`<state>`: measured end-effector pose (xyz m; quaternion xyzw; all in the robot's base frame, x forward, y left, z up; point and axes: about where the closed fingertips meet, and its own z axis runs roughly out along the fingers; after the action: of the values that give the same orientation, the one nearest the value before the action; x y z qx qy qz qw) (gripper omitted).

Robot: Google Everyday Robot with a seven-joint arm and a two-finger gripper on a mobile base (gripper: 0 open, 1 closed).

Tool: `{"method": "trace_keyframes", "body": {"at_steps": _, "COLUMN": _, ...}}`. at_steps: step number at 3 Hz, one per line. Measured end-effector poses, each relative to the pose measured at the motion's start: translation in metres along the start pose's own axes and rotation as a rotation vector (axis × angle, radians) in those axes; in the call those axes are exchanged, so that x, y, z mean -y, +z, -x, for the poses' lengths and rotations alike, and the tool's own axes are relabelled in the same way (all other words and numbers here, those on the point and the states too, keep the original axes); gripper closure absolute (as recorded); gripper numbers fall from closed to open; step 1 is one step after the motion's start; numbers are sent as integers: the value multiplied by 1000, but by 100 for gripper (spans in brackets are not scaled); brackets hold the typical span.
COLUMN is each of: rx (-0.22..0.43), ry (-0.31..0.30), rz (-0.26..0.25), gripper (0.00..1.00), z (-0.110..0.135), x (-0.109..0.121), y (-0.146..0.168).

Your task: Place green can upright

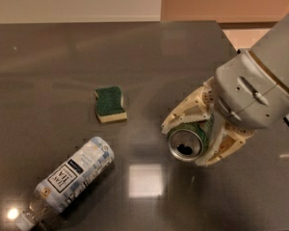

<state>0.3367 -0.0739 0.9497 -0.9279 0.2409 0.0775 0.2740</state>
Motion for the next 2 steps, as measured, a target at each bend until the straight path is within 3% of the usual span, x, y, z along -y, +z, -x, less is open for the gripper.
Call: {"method": "trace_keyframes", "body": {"at_steps": 2, "rx": 87, "ry": 314, "rz": -87, "gripper": 100, "z": -33, "x": 1, "y": 7}}
